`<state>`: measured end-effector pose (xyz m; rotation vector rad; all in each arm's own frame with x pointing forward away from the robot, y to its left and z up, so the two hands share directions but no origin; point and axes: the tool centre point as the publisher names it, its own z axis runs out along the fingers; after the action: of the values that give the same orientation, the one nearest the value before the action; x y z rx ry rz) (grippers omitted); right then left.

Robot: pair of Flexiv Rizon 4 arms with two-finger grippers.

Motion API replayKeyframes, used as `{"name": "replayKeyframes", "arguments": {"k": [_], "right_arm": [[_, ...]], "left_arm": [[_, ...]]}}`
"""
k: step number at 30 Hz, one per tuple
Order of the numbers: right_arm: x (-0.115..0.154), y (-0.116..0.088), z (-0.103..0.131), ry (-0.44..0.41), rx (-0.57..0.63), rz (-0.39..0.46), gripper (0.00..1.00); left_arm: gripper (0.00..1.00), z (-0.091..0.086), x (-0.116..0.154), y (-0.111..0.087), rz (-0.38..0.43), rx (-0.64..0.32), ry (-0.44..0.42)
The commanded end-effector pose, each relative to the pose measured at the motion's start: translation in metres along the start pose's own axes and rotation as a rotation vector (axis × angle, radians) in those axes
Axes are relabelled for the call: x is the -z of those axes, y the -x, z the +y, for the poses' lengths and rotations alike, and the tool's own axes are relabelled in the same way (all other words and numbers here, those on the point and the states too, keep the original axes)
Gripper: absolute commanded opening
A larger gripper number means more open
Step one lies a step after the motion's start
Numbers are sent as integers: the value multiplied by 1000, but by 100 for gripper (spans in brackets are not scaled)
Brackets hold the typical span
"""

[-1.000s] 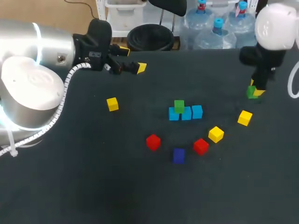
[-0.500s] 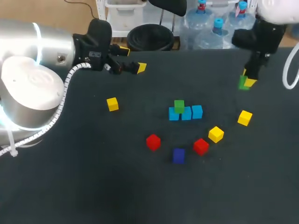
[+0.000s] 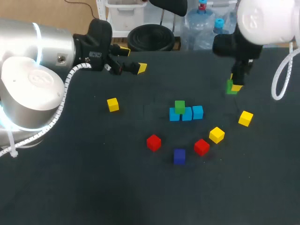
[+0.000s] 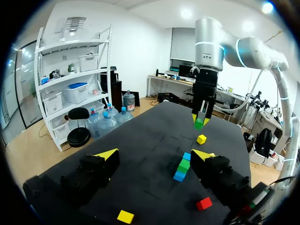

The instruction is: Place the blue cubes, place green cubes on the blue cubes, place the yellow cubes on the green cubes, then place the red cubes on the yellow cubes, and place purple cube on the red cubes.

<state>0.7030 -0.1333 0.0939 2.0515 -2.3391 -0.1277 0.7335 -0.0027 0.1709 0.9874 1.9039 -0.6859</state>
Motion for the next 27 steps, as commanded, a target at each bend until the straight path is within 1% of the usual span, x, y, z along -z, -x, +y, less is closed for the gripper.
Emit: {"name": "replayKeyframes", "arguments": {"k": [1, 4, 5, 8, 10, 14, 18, 22, 27], "right_arm": [[-3, 11, 8, -136, 4, 12, 0], [-5, 19, 11, -157, 5, 20, 0], [-5, 23, 12, -160, 0, 10, 0], [-5, 32, 15, -154, -8, -36, 0], [-6, 38, 18, -127, -13, -85, 0], [-11, 44, 22, -109, -10, -126, 0], [-17, 49, 24, -108, 9, -126, 0], [-26, 58, 25, -106, 51, -95, 0], [-32, 69, 26, -94, 97, -64, 0]], "left_arm": [[100, 0, 0, -1, -7, -1, -1], [100, 0, 0, -1, -7, -1, -1], [100, 0, 0, -1, -7, -1, -1], [100, 0, 0, -1, -7, -1, -1], [100, 0, 0, -1, -7, -1, -1], [100, 0, 0, -1, -7, -1, -1], [100, 0, 0, -1, -7, -1, -1], [100, 0, 0, -1, -7, -1, -1], [100, 0, 0, -1, -7, -1, -1]]}}
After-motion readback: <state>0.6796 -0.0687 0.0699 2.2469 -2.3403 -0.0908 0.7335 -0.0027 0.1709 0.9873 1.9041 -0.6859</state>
